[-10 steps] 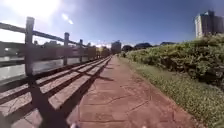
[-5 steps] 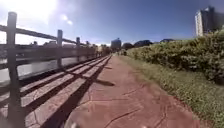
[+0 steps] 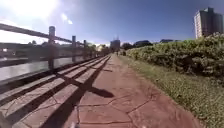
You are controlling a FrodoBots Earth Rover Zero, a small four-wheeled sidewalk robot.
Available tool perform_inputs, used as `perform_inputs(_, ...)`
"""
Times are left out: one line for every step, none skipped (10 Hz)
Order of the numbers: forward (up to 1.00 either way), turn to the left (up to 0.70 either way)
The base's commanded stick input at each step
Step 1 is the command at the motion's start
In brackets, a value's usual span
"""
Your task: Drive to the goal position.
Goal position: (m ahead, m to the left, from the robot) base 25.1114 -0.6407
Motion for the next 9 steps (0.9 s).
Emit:
perform_inputs(0.85,0.00)
perform_inputs(0.85,0.00)
perform_inputs(0.85,0.00)
perform_inputs(0.85,0.00)
perform_inputs(0.85,0.00)
perform_inputs(0.85,0.00)
perform_inputs(0.85,0.00)
perform_inputs(0.85,0.00)
perform_inputs(0.85,0.00)
